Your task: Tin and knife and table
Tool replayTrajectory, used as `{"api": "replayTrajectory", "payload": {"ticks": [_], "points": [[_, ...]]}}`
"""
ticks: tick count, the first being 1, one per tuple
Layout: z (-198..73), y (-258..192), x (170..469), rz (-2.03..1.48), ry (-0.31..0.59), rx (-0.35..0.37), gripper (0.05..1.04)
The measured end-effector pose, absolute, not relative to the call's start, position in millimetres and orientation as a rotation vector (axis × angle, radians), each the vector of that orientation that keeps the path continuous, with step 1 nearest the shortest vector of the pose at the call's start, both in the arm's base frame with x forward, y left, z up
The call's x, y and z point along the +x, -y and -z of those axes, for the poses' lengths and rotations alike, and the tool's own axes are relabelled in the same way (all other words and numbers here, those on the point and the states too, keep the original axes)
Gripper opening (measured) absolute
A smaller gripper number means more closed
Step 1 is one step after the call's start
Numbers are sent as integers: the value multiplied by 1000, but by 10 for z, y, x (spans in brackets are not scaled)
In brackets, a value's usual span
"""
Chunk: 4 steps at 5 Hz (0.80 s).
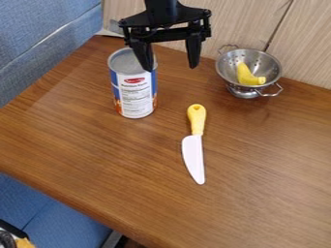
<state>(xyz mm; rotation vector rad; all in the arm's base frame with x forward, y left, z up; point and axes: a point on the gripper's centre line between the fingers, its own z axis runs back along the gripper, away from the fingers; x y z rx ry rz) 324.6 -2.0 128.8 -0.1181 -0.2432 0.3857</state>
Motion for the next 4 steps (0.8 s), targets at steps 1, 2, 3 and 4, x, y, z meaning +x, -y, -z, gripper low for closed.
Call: {"api": "replayTrajectory", "payload": {"ticks": [1, 2, 3, 4], "points": [[-1194, 21, 3224, -387, 213, -113, 1000], [-1210, -23, 3098, -377, 222, -93, 1000], [-1261, -94, 2961, -392, 248, -83, 1000], [-1217, -171, 2827, -412, 262, -57, 1000]]}}
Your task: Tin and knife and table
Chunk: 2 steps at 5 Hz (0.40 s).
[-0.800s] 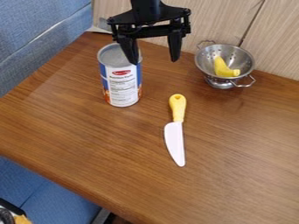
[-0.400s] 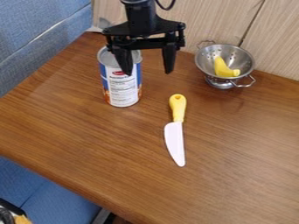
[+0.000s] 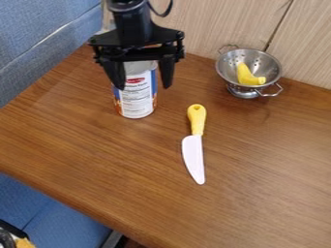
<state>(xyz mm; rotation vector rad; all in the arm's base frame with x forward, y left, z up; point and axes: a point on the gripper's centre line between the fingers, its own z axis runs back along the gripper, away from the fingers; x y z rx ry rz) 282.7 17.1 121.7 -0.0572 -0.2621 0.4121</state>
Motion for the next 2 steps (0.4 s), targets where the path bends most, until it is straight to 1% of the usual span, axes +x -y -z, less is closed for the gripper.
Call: {"api": "replayTrajectory", "payload": {"ticks": [1, 2], "points": [[-1092, -307, 2794, -474, 273, -25, 1000], [-934, -350, 2860, -512, 263, -8, 1000]]}}
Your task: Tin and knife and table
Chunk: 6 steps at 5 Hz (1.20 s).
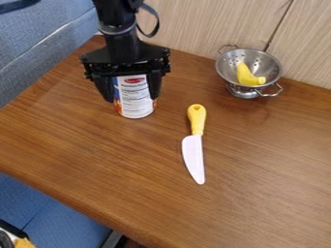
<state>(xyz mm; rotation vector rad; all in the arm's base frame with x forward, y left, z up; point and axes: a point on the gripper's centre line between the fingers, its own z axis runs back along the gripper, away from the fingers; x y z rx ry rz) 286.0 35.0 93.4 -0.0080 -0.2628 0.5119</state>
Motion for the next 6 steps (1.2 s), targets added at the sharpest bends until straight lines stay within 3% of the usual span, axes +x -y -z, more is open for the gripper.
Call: {"api": "replayTrajectory", "payload": {"ticks": [3, 6], "points": [[-803, -361, 3267, -600, 224, 7, 1001], [-679, -790, 3812, -770, 193, 53, 1000]]}}
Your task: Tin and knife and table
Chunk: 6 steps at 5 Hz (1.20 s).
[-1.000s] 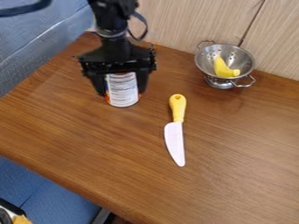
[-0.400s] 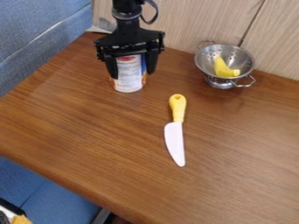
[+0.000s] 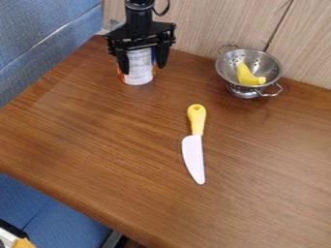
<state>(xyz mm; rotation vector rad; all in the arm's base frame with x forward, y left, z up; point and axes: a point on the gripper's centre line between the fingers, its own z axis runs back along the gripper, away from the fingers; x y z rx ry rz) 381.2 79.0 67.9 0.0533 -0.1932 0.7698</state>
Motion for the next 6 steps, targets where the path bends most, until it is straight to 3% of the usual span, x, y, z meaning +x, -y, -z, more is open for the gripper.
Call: {"api": "replayTrajectory", "payload": {"ticks": [2, 4, 5, 6], "points": [[-709, -1070, 4117, -874, 199, 64, 1000], [-708, -1102, 4133, -879, 192, 59, 1000], [-788, -1038, 4031, -858, 167, 39, 1000], [-1117, -966, 3935, -835, 205, 1, 1000]]}}
